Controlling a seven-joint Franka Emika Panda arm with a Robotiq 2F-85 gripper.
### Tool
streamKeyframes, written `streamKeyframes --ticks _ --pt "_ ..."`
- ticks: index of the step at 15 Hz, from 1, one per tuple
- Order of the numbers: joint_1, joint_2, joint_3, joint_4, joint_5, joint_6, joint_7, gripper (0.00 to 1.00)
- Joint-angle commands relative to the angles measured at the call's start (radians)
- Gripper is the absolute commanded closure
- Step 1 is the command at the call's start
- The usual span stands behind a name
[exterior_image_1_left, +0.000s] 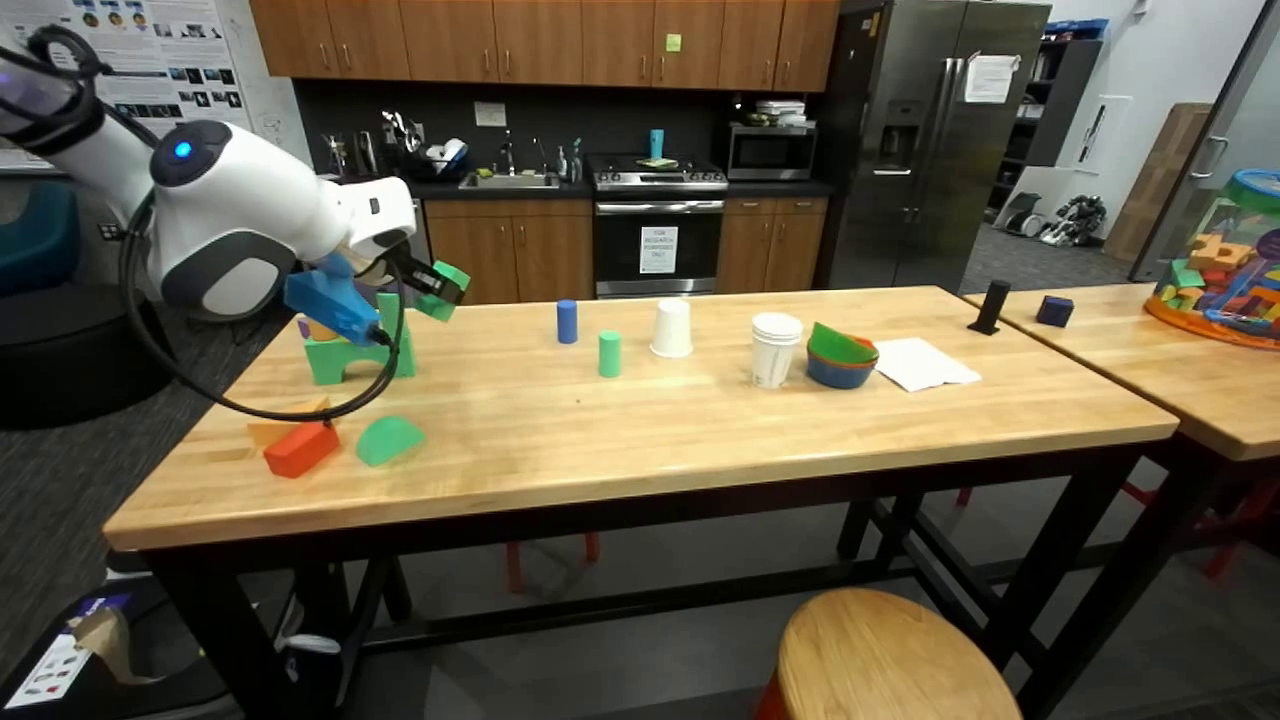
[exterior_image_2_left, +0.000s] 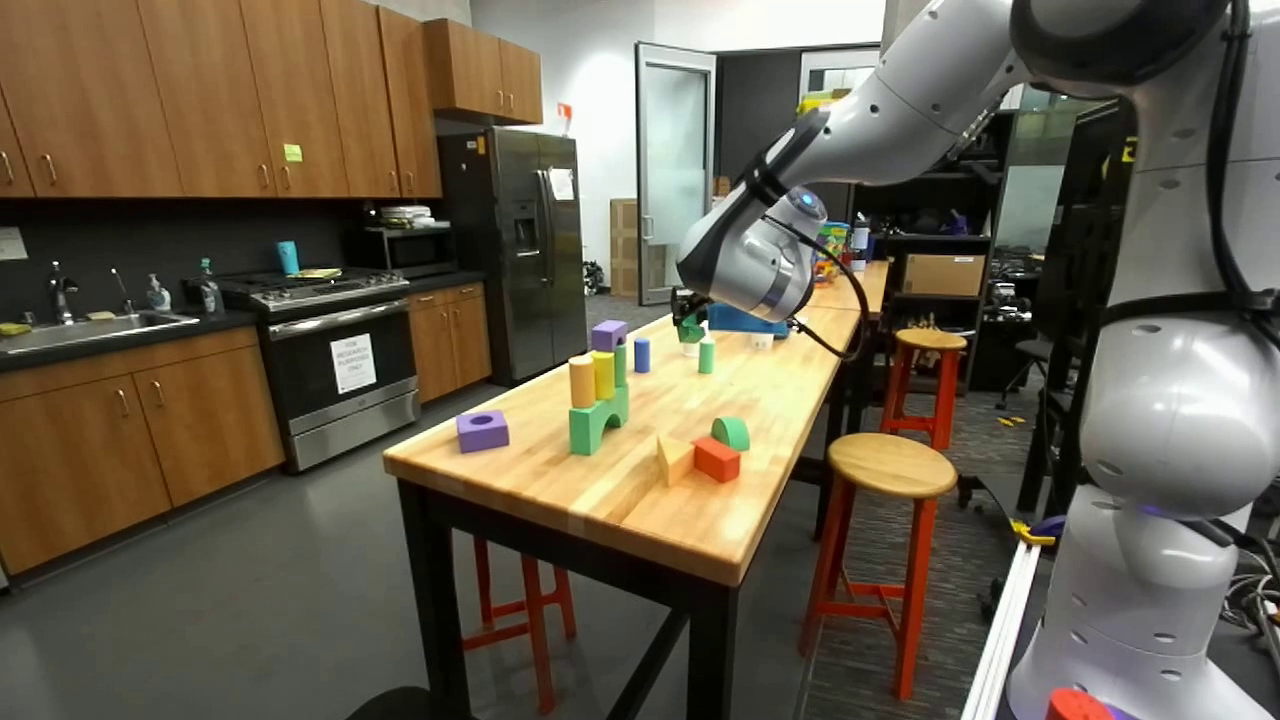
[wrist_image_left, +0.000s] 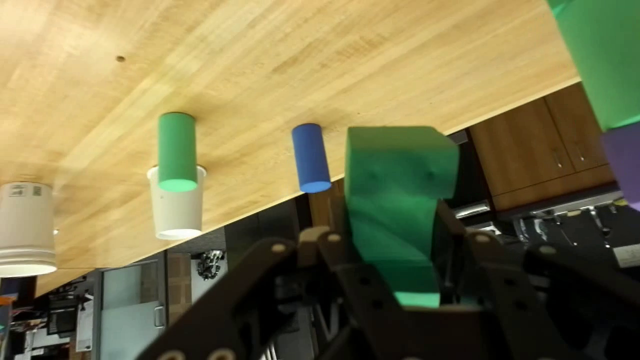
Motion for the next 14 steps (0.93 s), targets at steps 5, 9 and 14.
streamKeyframes --ticks 5,9,14 --pt "-0.053 -0.016 -0.049 -0.079 -0.028 0.019 -0.041 0.85" --pt "-0.046 0.001 -0.073 -0.107 -0.018 -0.009 -0.103 0.85" --pt "-0.042 0.002 -0.078 -0.130 -0.029 -0.063 -0.149 0.85"
